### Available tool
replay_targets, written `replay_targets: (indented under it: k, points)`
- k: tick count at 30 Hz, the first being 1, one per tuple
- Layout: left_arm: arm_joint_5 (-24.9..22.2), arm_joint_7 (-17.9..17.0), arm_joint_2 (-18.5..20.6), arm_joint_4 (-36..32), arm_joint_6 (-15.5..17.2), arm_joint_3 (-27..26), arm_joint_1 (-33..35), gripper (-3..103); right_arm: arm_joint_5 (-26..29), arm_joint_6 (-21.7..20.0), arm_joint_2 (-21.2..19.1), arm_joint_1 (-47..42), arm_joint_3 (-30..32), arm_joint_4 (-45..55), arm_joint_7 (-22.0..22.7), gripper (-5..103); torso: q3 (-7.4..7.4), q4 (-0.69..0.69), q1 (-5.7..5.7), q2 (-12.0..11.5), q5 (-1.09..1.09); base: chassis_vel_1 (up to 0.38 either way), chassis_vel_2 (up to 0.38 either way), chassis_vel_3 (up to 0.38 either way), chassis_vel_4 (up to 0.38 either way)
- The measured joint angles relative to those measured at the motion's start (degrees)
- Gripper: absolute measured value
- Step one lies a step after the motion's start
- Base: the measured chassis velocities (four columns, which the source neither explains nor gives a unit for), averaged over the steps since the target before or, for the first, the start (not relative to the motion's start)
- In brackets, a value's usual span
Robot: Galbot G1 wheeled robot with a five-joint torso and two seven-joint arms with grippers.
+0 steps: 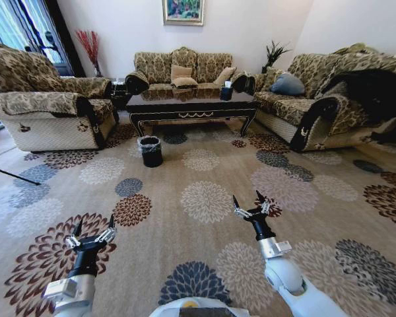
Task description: Move to the front of the table and pick up the trash from the floor, then place it into the trash bin.
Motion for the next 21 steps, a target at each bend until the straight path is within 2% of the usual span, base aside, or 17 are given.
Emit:
replay_targets:
  k: [21]
  points:
    - [0.0, 0.0, 0.0, 0.0, 0.0, 0.0, 0.0, 100, 0.0, 0.0, 0.0, 0.0, 0.0, 0.0, 0.0, 100, 3.42, 0.0, 1.49, 4.9, 0.0, 0.0, 0.0, 0.0, 0.0]
